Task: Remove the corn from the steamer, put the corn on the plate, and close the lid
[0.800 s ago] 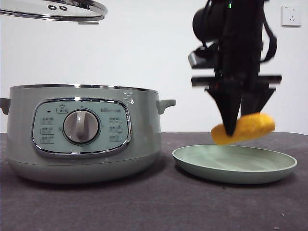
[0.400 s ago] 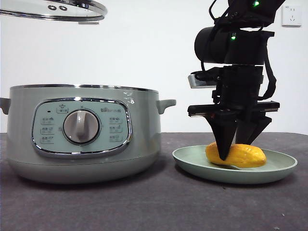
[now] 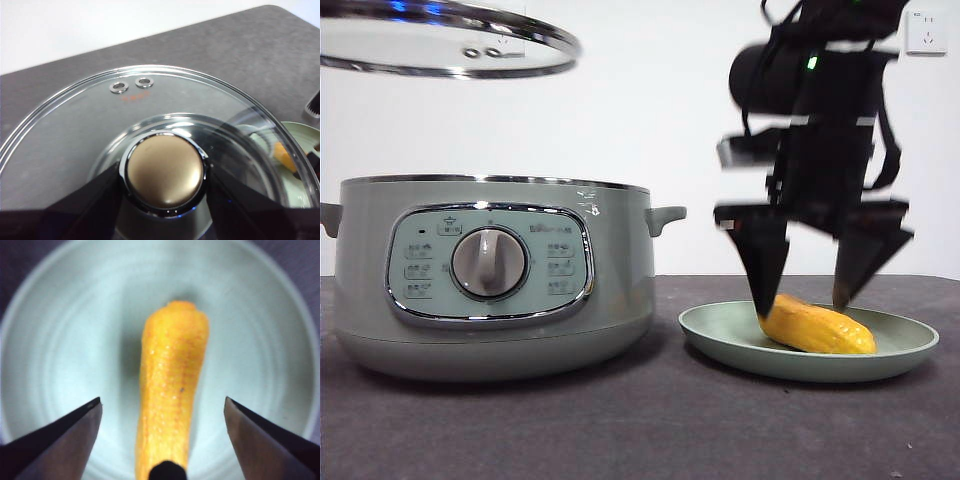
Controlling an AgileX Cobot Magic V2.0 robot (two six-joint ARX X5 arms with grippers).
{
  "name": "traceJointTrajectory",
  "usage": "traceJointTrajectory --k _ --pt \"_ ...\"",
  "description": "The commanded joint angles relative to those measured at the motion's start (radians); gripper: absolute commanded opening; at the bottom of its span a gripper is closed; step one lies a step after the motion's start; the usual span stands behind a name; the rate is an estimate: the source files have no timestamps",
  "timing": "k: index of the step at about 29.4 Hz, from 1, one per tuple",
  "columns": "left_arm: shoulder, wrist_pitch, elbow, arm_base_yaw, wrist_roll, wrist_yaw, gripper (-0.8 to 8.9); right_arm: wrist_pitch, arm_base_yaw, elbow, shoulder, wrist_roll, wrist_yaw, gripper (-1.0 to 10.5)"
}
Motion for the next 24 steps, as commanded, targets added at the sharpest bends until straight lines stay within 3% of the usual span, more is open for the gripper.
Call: traceJointTrajectory --k 1,15,19,24 --pt "0.033 0.072 0.009 -0.011 -0.029 0.023 -0.09 -0.010 0.001 -0.010 -0.075 0.010 0.001 4.1" --pt "0.241 0.148 0.009 -0.035 -0.033 0.045 -0.09 -0.094 -0.028 -0.010 -0.386 0.010 0.004 4.1" --pt "0.301 0.148 0.009 -0.047 -0.032 0.052 -0.09 -0.152 -0.053 -0.010 -0.452 0.005 0.075 4.1" --pt "0.314 0.117 0.009 -0.047 -0.032 0.052 -0.09 -0.200 -0.085 -0.010 -0.468 0.002 0.078 4.1"
